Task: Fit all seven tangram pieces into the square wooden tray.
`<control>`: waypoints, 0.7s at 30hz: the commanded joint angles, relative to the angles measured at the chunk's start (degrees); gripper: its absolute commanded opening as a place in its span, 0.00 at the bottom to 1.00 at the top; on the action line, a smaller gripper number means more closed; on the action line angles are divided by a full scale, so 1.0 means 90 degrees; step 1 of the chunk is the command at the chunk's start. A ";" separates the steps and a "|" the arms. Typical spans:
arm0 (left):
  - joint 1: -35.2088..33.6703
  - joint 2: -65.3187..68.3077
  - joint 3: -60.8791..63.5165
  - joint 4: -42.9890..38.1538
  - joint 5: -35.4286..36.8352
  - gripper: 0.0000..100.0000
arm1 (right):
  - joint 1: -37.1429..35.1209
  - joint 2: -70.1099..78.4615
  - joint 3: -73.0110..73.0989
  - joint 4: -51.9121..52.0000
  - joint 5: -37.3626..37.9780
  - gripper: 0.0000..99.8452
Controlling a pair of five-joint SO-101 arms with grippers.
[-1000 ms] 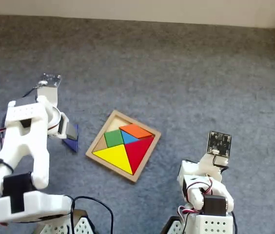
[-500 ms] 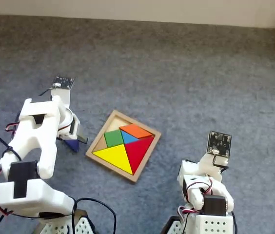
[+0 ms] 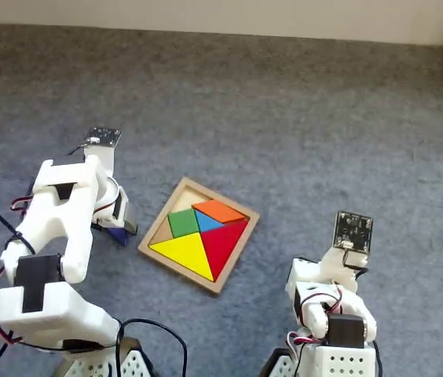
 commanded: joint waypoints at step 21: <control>0.0347 0.0366 -0.0757 0.0234 -0.0010 0.16 | 0.0073 -0.0073 0.0737 -0.0073 0.0059 0.00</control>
